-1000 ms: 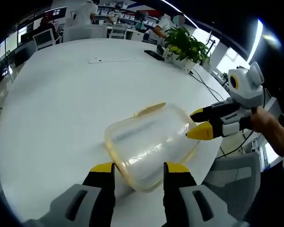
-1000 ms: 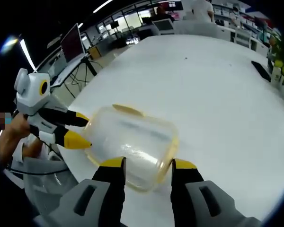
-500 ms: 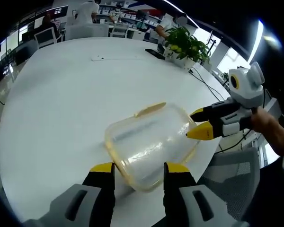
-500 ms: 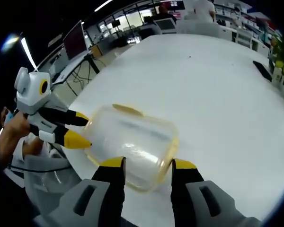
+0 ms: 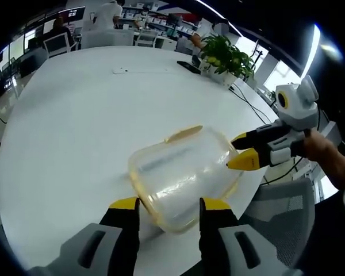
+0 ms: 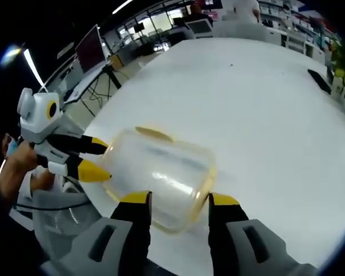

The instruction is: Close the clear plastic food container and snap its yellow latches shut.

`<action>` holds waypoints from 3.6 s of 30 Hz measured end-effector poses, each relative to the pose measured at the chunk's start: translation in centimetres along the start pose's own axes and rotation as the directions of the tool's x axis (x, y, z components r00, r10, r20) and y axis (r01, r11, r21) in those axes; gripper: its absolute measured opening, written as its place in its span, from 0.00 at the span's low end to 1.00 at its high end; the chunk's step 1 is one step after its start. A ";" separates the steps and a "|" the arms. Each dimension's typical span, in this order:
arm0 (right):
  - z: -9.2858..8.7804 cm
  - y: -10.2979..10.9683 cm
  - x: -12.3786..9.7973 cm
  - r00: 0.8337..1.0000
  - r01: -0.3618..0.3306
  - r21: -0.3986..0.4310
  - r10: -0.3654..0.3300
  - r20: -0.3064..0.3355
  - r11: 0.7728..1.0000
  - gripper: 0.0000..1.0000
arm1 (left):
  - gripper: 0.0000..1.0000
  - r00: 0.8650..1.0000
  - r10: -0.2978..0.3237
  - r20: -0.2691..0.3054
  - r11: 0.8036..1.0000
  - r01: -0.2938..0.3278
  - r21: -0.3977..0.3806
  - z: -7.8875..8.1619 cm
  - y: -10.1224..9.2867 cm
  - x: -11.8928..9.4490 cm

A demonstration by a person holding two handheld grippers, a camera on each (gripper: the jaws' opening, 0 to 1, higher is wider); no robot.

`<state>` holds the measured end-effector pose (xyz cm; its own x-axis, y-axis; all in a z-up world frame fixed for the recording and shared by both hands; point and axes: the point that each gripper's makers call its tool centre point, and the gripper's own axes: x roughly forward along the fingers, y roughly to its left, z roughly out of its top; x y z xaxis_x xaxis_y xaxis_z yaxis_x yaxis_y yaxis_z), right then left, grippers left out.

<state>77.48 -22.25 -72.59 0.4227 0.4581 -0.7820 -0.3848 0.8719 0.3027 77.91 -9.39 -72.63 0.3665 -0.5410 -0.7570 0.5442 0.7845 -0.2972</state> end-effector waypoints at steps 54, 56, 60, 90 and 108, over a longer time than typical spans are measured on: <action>3.4 3.6 0.3 0.973 -0.192 -0.520 0.230 0.009 0.832 0.12 | 0.17 0.979 -0.206 -0.011 0.850 0.184 0.493 3.5 -4.7 0.4; 3.5 3.9 0.5 0.970 -0.201 -0.528 0.241 0.008 0.825 0.11 | 0.17 0.977 -0.214 -0.019 0.840 0.194 0.508 3.5 -4.9 0.5; 3.7 4.4 1.0 0.966 -0.217 -0.554 0.258 -0.004 0.804 0.10 | 0.15 0.973 -0.230 -0.032 0.823 0.212 0.527 3.7 -5.2 0.9; 5.3 4.8 2.9 0.951 -0.278 -0.688 0.294 -0.098 0.671 0.23 | 0.20 0.950 -0.286 -0.127 0.708 0.299 0.639 1.8 -8.1 1.6; 5.0 4.5 4.3 0.903 -0.427 -0.697 0.320 -0.288 0.576 0.29 | 0.31 0.951 -0.289 -0.111 0.608 0.272 0.746 0.5 -8.4 2.0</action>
<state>81.72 -15.45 -71.87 0.0220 0.6426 -0.7659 -0.9740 0.1864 0.1284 74.49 -17.17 -71.32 0.1076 -0.7078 -0.6982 0.9935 0.1036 0.0481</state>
